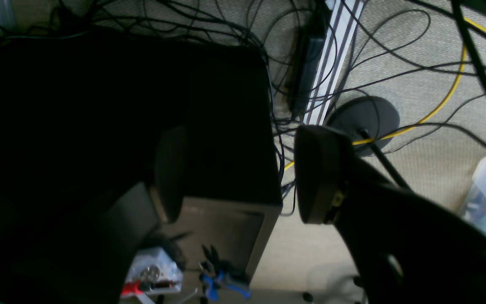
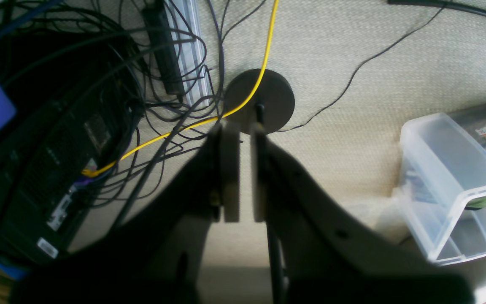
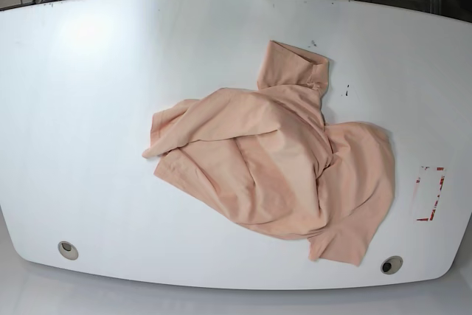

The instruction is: Fold the T-shirt properly

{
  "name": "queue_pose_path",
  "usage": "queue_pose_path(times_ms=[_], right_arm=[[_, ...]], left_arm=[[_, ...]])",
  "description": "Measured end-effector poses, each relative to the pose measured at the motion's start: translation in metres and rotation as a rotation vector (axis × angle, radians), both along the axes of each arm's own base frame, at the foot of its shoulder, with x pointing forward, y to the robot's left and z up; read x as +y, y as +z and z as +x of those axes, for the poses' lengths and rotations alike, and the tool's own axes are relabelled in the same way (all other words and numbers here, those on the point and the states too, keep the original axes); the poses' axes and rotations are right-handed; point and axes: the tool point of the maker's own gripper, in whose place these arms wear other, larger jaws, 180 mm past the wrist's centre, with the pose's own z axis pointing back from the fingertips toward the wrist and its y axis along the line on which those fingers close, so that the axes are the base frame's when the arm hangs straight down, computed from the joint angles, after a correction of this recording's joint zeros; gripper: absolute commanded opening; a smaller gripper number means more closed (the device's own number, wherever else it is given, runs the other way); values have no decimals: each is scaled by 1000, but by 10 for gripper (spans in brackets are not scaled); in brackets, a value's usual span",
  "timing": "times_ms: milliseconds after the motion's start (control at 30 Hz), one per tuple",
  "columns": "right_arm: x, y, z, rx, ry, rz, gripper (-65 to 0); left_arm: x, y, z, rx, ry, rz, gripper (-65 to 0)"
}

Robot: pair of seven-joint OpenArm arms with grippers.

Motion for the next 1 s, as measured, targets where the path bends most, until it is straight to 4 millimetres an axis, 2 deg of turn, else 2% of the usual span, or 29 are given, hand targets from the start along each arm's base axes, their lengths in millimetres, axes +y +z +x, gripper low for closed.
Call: queue_pose_path(times_ms=[233, 500, 800, 1000], right_arm=[[-1, 1, -7, 7, -25, -6, -615], [-1, 1, -7, 7, -27, -5, -618], [0, 0, -1, 5, -32, -4, -619], [-5, 0, -1, 8, -34, -12, -620]], left_arm=[[3, 0, 0, 18, 5, 4, -276], [-2, -3, 25, -32, 7, -8, -273], [-3, -2, 5, 18, 7, -10, -276], [-3, -3, 14, 0, 4, -10, -279]])
